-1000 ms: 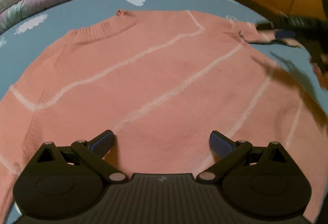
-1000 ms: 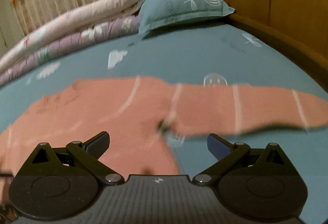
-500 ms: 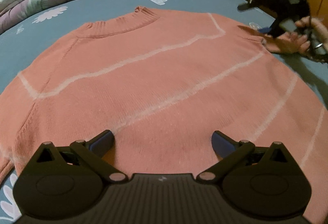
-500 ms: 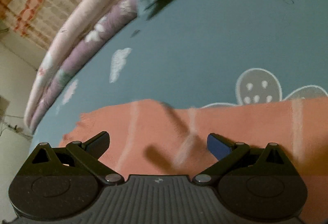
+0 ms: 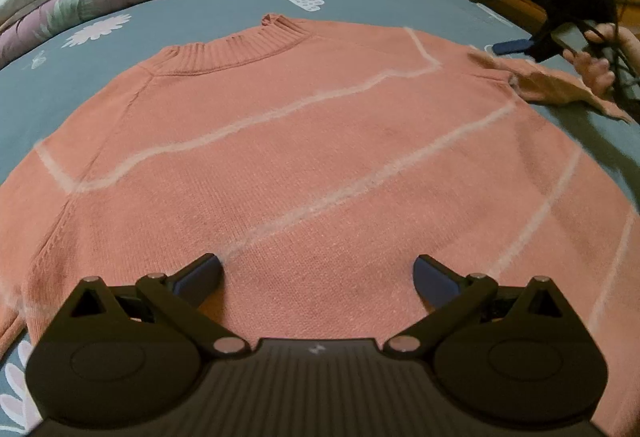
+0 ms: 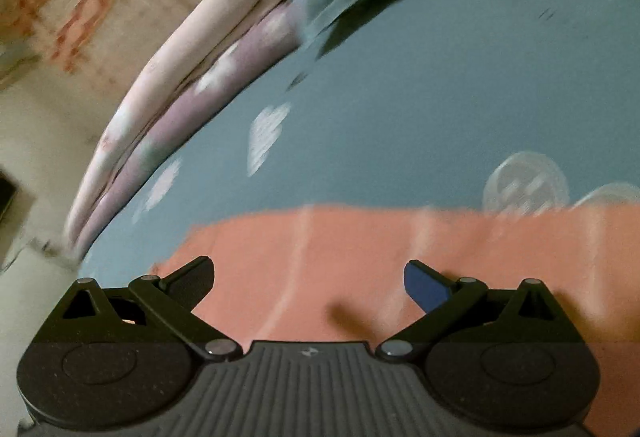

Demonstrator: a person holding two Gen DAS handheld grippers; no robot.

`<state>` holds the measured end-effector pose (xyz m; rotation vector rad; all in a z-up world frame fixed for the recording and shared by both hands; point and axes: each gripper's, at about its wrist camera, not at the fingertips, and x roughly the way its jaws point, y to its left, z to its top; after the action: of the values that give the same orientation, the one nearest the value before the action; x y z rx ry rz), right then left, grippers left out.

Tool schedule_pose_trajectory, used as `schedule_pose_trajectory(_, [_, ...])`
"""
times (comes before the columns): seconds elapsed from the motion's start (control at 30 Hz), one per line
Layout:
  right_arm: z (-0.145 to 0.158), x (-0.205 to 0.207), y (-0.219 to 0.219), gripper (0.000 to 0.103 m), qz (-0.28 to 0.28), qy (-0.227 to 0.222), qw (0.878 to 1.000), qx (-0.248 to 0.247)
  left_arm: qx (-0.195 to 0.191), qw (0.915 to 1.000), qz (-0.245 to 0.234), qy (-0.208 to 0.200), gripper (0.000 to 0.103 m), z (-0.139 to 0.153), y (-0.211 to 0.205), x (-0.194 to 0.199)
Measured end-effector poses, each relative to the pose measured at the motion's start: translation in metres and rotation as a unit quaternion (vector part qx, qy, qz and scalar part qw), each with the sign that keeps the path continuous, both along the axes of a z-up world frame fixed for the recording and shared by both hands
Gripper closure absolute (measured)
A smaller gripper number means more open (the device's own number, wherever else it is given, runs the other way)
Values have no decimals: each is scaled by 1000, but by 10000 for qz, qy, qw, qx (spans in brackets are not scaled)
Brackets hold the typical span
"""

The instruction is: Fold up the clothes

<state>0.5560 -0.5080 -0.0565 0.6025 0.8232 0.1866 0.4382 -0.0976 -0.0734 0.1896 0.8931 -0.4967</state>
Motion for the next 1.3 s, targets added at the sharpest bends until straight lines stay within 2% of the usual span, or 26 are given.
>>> schedule_pose_trajectory(0.13, [-9,-15,3,0,216,-48,9997,-86,0,10000,-33,12,0,0,1,0])
schedule_pose_trajectory(0.3, [0,-50,-27,0,-375,68,9980,-501,103,9999,-124,5,1,4,0,-1])
schedule_pose_trajectory(0.4, [11,-53,-30,0,-589,-11,9979,-281,207,9995,-214,-102,1,5,-6,-4])
schedule_pose_trajectory(0.5, [20,-40,-5,0,-87,-342,9993,160,190,9996,-189,-57,1,4,-7,-3])
schedule_pose_trajectory(0.63, [3,-19,46,0,504,-259,9983,147,108,9998,-133,66,1,3,-4,1])
schedule_pose_trajectory(0.73, [-15,-26,59,0,606,-324,9976,34,91,9998,-135,83,1,2,-3,2])
schedule_pose_trajectory(0.77, [-15,-35,54,0,586,-421,9974,88,86,9998,-140,86,1,2,-3,2])
schedule_pose_trajectory(0.9, [-7,-68,25,0,401,-348,9980,346,74,9998,-154,118,1,2,-2,5])
schedule_pose_trajectory(0.97, [8,-80,6,0,189,-347,9989,254,87,9998,-154,114,1,2,-2,5])
schedule_pose_trajectory(1.07, [33,-89,-29,0,-348,-719,9968,13,107,9998,-147,105,0,1,-2,6])
schedule_pose_trajectory(1.2, [34,-103,-86,0,-1254,-464,9910,-42,110,9998,-144,95,1,1,-2,5])
schedule_pose_trajectory(1.3, [19,-113,-118,0,-1674,-143,9857,86,109,9998,-138,84,0,1,-3,5])
